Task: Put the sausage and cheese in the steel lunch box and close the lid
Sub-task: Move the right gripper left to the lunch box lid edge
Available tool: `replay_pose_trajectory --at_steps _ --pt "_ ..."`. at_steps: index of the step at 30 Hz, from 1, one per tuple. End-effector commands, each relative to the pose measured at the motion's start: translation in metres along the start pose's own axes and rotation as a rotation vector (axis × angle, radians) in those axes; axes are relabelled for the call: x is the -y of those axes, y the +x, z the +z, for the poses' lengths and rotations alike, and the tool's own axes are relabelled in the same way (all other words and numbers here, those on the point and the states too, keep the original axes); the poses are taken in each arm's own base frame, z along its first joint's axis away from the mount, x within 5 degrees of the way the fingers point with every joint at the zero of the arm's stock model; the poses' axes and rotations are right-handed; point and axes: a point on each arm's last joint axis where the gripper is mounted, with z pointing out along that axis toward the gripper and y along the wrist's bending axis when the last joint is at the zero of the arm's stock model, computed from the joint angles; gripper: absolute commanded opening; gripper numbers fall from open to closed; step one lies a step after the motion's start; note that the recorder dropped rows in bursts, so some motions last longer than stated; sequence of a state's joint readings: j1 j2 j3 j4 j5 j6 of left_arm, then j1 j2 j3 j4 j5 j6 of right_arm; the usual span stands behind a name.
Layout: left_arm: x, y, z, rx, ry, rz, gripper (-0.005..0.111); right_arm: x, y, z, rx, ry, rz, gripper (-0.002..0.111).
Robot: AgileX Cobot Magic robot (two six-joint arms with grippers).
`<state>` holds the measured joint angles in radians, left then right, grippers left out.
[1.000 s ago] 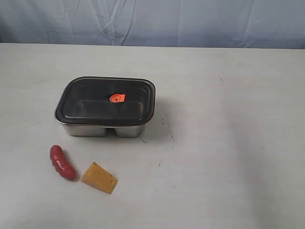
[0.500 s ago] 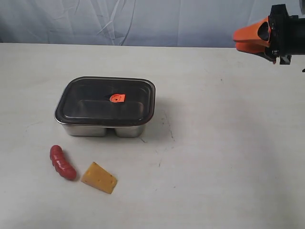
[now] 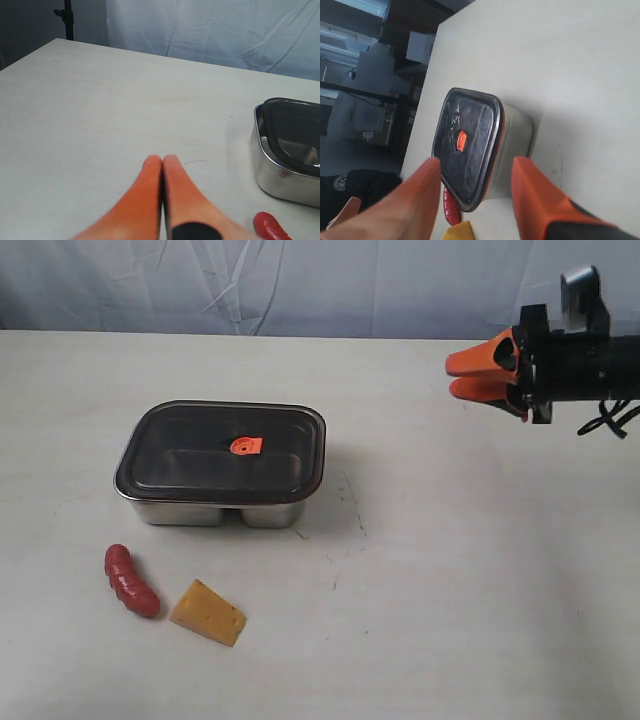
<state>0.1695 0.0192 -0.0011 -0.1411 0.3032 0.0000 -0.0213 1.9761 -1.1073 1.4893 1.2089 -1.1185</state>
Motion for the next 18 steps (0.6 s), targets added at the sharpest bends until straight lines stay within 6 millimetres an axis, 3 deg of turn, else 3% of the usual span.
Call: replay_pose_trajectory --at_steps 1,11,18 --pt "0.000 -0.001 0.000 0.012 0.005 0.002 0.000 0.014 0.010 0.025 -0.054 -0.033 0.046 0.045" --pt "0.000 -0.001 0.000 0.012 0.005 0.002 0.000 0.038 0.035 0.080 -0.096 -0.091 0.161 0.045" --pt "0.000 -0.001 0.000 0.012 0.005 0.002 0.000 0.044 0.049 0.106 -0.110 -0.113 0.202 0.045"
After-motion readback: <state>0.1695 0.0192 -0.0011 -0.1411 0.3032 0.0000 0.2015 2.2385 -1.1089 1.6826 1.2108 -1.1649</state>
